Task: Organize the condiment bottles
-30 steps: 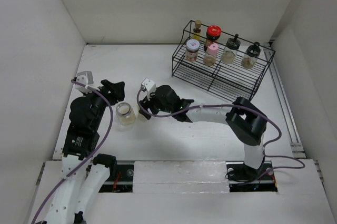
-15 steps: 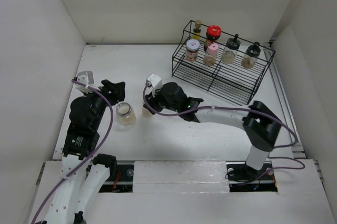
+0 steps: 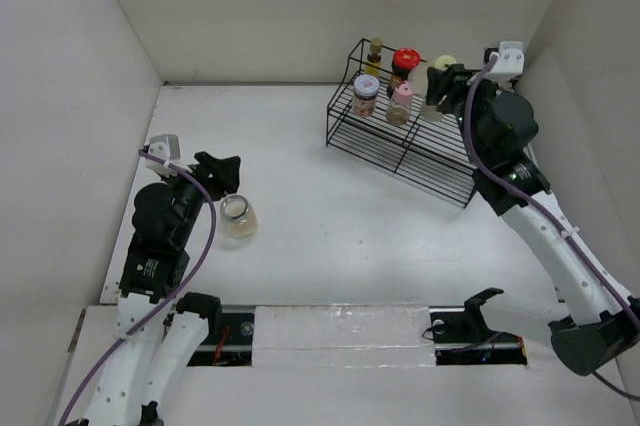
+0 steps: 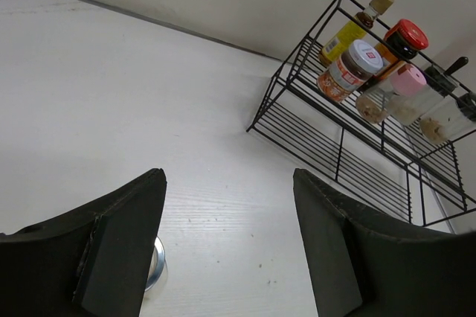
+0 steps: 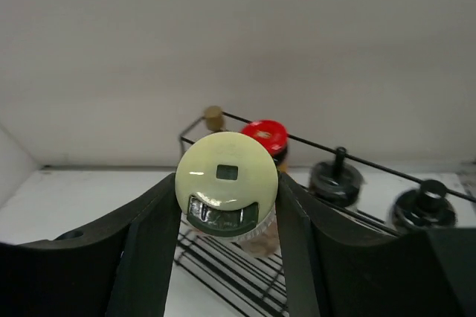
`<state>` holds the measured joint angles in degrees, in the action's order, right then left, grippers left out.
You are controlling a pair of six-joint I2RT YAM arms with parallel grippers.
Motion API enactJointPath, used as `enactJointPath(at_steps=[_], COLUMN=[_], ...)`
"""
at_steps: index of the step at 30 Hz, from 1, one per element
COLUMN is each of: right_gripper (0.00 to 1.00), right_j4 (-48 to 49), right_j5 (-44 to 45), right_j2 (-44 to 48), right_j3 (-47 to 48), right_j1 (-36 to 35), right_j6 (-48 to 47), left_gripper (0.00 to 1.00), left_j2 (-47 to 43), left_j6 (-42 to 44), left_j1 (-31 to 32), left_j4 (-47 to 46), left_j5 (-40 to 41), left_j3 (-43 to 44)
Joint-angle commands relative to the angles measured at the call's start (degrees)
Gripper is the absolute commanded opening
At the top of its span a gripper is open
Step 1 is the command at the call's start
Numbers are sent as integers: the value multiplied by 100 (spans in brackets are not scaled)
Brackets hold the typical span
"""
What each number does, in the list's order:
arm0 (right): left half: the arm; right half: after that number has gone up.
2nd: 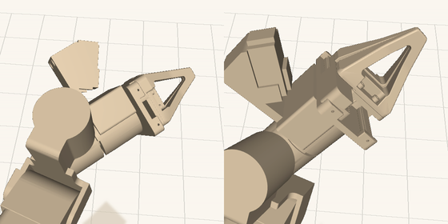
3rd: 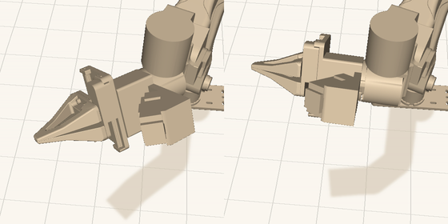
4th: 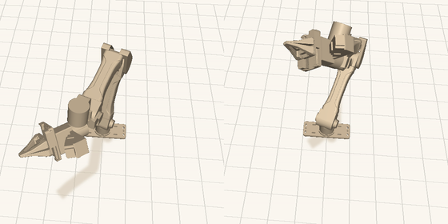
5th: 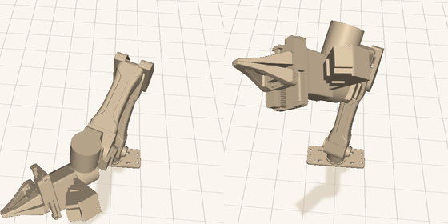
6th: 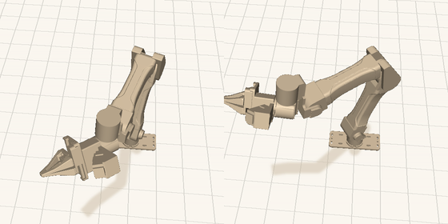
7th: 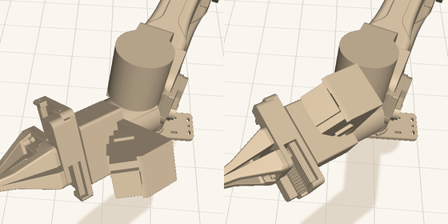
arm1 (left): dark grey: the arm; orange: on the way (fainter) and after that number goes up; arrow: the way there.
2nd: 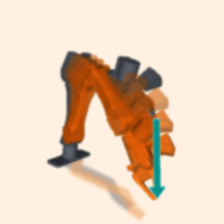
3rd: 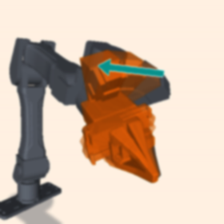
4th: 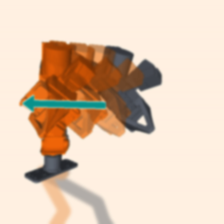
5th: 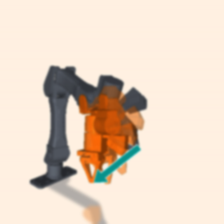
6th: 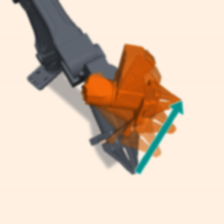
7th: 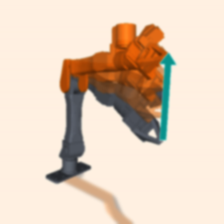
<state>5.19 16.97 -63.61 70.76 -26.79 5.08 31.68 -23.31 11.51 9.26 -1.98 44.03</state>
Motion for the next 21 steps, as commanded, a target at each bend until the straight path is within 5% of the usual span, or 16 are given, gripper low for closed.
enactJointPath(at_steps=[1, 7, 21], right_gripper=[32, 32, 33], right_j4=[-861, -1362, -1679], right_j5=[201, -211, -598], right_j2=[-378, -906, -1716], right_j3=[148, 219, 386], right_j1=[410, 1105, 1457], right_j6=[177, 353, 415], left_gripper=[65, 65, 65], left_j2=[-4, -4, 49], left_j6=[2, 2, 2], left_j1=[-35, -35, -35], left_j4=[-240, -293, -293], left_j5=[-83, -83, -136], left_j3=[167, 167, 167])
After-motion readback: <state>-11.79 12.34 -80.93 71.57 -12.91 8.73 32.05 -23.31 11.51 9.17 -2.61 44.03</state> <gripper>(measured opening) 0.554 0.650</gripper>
